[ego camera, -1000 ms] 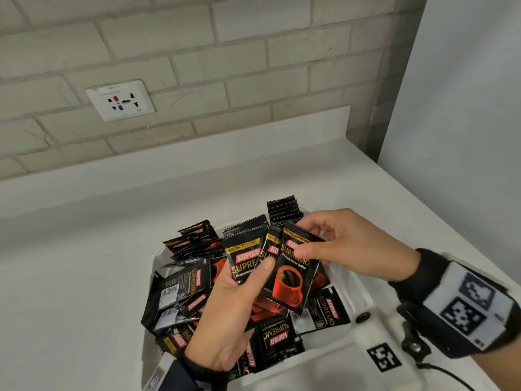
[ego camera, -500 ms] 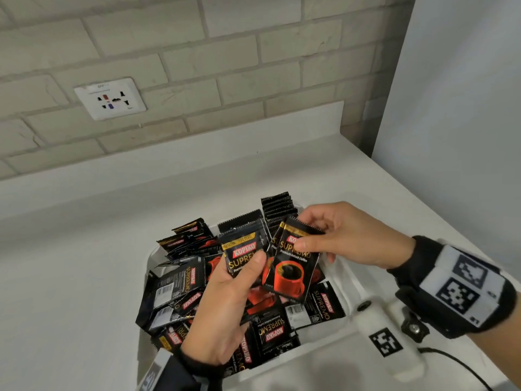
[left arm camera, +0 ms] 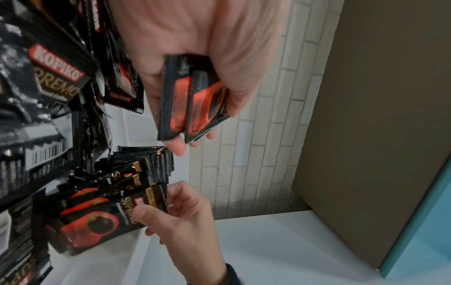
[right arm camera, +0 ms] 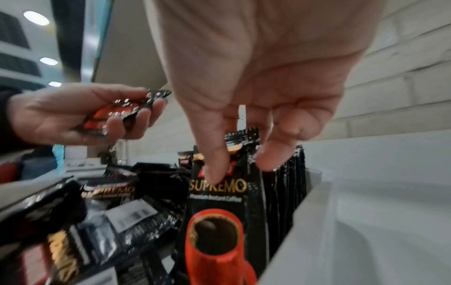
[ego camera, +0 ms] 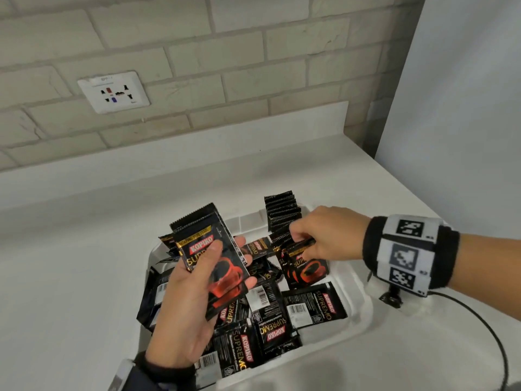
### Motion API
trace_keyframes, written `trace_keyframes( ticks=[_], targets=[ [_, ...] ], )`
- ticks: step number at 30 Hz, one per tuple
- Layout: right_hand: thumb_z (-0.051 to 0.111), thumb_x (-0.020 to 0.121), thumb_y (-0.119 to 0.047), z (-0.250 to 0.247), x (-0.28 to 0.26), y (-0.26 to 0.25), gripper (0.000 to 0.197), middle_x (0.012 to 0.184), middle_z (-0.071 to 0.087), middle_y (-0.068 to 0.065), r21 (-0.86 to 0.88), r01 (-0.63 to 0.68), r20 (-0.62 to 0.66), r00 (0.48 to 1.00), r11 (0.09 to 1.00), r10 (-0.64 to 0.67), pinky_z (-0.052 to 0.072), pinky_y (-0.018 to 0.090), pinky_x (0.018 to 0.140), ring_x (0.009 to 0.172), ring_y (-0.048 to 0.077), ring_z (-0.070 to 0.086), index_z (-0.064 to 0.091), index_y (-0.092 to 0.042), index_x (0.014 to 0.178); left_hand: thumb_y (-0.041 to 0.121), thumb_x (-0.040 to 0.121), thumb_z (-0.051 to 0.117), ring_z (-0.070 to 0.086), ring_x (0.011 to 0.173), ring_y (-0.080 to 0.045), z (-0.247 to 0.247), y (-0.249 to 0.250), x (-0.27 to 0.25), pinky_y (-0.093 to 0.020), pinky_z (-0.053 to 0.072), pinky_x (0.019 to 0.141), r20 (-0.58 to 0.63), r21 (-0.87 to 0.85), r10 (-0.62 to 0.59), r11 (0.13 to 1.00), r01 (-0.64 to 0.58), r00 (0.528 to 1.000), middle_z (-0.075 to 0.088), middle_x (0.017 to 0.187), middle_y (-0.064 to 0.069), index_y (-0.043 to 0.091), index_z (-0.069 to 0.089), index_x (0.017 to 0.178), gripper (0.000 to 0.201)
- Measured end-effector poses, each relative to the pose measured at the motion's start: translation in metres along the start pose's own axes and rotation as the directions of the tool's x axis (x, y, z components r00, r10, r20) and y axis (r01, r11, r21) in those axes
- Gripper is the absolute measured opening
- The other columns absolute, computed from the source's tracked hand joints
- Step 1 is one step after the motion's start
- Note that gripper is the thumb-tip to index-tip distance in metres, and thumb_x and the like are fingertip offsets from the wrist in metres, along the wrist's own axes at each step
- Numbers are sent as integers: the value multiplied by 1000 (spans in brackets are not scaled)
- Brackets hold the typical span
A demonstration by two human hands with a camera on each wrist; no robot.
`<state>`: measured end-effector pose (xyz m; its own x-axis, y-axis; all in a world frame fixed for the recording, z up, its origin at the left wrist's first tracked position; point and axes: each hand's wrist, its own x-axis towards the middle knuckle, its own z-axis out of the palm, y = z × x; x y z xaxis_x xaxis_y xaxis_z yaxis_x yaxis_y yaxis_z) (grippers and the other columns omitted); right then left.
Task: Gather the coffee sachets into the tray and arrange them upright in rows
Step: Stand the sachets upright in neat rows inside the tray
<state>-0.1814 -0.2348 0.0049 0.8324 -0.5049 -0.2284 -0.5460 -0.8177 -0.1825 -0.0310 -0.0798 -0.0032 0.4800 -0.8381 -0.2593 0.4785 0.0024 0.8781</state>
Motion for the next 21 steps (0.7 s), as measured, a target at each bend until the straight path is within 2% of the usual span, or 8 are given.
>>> trace_keyframes(
  ticks=[5, 8, 10, 13, 15, 18, 20, 21],
  targets=[
    [54, 87, -20, 5, 5, -6, 16, 83, 47, -4, -120, 55, -46, 997, 991, -61, 33, 21, 52, 74, 18, 51, 40, -22, 80, 24, 75, 56, 68, 56, -15, -2, 2, -2, -24, 52, 43, -13, 8, 15, 1000, -15, 1000, 71, 65, -2, 16, 59, 87, 15],
    [52, 88, -16, 6, 3, -8, 12, 86, 47, -3, -167, 76, -25, 996, 983, -82, 28, 18, 49, 72, 16, 45, 41, -21, 85, 23, 77, 56, 70, 64, -18, 0, 1, 0, -26, 55, 48, 17, 20, 10, 1000, -10, 1000, 74, 77, -5, 12, 60, 100, 26],
    [51, 89, -16, 5, 3, -10, 5, 91, 53, 1, -202, 78, -10, 997, 976, -81, 27, 18, 47, 70, 16, 43, 48, -16, 93, 23, 75, 57, 70, 62, -17, 3, -1, 1, -27, 55, 48, 21, 22, -9, 1000, 9, 1000, 73, 72, -3, 10, 60, 99, 27],
    [53, 89, -21, 3, 3, -11, 17, 94, 55, 3, -238, 43, -4, 999, 970, -46, 31, 24, 50, 70, 15, 42, 51, -12, 104, 20, 78, 56, 68, 56, -17, 6, -2, 1, -28, 54, 45, 13, -5, -53, 999, 53, 998, 71, 66, -4, 10, 60, 90, 16],
    [54, 89, -25, 1, 3, -10, 21, 99, 56, 3, -255, 14, -19, 1000, 967, -20, 34, 28, 58, 72, 16, 42, 50, -13, 105, 20, 76, 57, 68, 58, -19, 6, -2, 1, -38, 58, 51, 27, -43, -100, 994, 101, 995, 72, 72, -8, 7, 59, 93, 22],
    [54, 89, -25, 1, 1, -7, 20, 103, 57, 4, -279, -1, -33, 999, 960, -8, 34, 28, 56, 72, 17, 44, 50, -14, 105, 19, 66, 56, 67, 81, -30, 0, -1, 3, -54, 54, 66, 5, -121, -174, 977, 174, 985, 70, 92, -18, 4, 55, 95, 33],
    [53, 89, -24, 1, -1, -5, 19, 103, 57, 3, -284, -10, -33, 999, 959, 1, 30, 24, 49, 71, 17, 44, 50, -14, 105, 17, 63, 52, 58, 99, -39, -2, 1, 3, -57, 53, 66, 3, -170, -201, 965, 198, 980, 60, 102, -21, 6, 51, 91, 30],
    [52, 89, -24, 1, -1, -4, 19, 104, 57, 3, -287, -14, -32, 999, 958, 5, 27, 22, 47, 71, 17, 44, 50, -14, 105, 15, 62, 51, 54, 102, -41, -2, 1, 3, -56, 55, 63, 11, -189, -204, 961, 202, 979, 56, 104, -19, 9, 49, 91, 30]
  ],
)
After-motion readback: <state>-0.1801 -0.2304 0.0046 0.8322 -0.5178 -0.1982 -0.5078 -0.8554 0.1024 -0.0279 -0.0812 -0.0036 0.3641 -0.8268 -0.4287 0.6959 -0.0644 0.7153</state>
